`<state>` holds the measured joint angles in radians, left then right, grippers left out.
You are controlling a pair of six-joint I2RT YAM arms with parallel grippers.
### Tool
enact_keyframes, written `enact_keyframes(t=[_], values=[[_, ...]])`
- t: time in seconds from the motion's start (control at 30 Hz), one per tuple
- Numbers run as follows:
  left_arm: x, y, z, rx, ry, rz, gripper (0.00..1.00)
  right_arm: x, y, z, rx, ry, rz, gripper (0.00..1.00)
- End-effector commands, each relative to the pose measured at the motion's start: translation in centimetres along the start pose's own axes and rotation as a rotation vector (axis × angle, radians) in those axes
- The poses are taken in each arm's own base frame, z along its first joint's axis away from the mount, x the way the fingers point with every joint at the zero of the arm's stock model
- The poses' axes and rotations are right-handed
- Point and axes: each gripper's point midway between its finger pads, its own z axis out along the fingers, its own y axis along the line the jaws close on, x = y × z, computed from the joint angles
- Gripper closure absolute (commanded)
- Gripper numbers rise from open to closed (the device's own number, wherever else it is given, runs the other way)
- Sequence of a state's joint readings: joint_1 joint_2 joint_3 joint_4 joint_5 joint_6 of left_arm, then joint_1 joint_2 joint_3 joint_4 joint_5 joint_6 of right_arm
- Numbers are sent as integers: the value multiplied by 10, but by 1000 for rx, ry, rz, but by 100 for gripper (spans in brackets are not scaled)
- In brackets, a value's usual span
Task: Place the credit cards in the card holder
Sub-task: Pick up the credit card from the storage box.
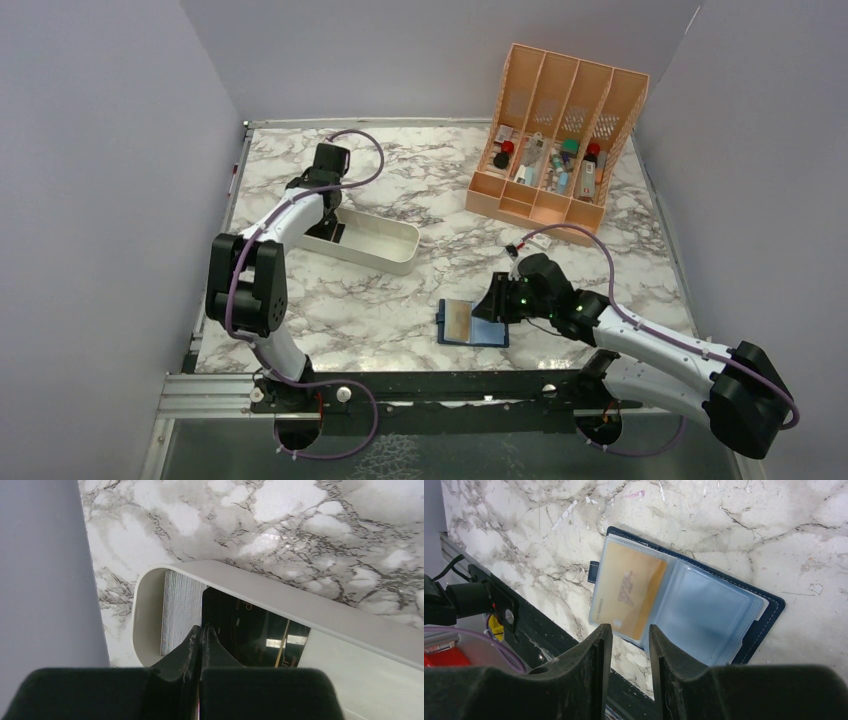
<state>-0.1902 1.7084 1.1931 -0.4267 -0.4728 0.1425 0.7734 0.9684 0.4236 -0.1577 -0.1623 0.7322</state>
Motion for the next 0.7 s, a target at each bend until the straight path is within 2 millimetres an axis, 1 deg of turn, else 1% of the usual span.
enact_keyframes(t=[0.0, 0.17, 0.27, 0.37, 0.5, 0.67], values=[[-24, 3, -32, 70, -60, -60, 100, 1, 4, -1, -22, -4, -9, 62], [-31, -8, -57, 188, -90, -125, 100, 1, 5, -1, -25, -3, -2, 62], [-34, -5, -73, 210, -105, -169, 100, 1, 6, -2, -28, -2, 5, 62], [-43, -8, -95, 281, -142, -227, 100, 2, 7, -4, -29, -2, 19, 57], [-55, -23, -132, 444, -210, -318, 100, 1, 8, -7, -31, -7, 45, 51], [-68, -43, -180, 673, -277, -406, 100, 0, 6, -9, -16, -19, 61, 50]])
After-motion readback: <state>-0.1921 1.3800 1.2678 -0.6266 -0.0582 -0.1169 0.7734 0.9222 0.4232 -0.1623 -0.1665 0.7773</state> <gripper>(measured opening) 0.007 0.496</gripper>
